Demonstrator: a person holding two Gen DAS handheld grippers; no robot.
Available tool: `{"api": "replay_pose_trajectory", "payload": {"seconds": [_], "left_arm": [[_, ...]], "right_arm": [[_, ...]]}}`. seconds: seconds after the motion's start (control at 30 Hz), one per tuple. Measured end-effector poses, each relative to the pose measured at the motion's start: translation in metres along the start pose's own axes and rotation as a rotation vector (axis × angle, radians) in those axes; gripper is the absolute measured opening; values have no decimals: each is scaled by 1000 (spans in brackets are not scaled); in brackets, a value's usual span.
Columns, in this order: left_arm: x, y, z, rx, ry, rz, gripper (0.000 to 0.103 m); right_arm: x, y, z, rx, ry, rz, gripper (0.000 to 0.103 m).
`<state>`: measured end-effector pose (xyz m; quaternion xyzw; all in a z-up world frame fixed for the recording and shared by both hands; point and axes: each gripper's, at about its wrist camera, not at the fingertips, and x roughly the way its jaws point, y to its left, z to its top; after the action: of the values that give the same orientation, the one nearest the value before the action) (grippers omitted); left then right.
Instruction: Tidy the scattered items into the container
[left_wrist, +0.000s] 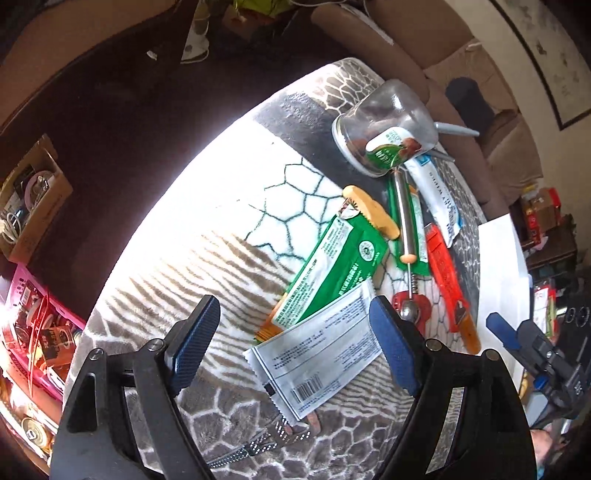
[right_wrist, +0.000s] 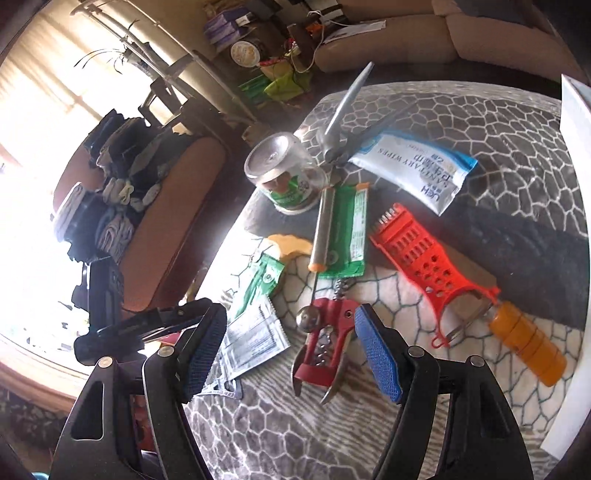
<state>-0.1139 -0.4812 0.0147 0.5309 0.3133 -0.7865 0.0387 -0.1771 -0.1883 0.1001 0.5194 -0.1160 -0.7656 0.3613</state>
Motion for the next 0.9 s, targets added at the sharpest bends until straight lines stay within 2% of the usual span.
{"api": "replay_pose_trajectory", "payload": {"seconds": [0.1,0.23,0.27,0.5,0.53,0.6,0.63,0.67,0.73,0.77,0.83,0.9], "left_arm": [[8,-8,-3,73,-9,44,81],[15,-24,-4,145,-11,29,83],[18,-28,-4,163,-10,25,87],[34,-58,-7,412,-30,113,87],[34,-60,-8,429,-29,116,85],[31,-60,-10,438,-22,103,64],[29,-59,-10,423,-2,58,41],[29,-60,-11,410,24,17,32],[30,-64,-15,415,48,10,20],[29,-64,-15,403,47,8,17],[27,-63,-14,351,72,-54,10],[20,-67,-17,342,86,-79,7]], "right_arm": [[10,3,-16,30,35,20,75],[8,1,-38,49,55,16,74],[6,-1,-43,54,58,12,74],[-22,-23,-62,45,69,-49,75],[-27,-26,-62,39,62,-63,74],[-34,-35,-58,40,39,-86,74],[-37,-40,-54,48,30,-91,75],[-38,-45,-51,59,22,-96,75],[-38,-52,-47,82,6,-99,75],[-37,-52,-47,87,4,-90,75],[-31,-47,-50,78,16,-70,75],[-22,-38,-58,59,32,-61,75]]}}
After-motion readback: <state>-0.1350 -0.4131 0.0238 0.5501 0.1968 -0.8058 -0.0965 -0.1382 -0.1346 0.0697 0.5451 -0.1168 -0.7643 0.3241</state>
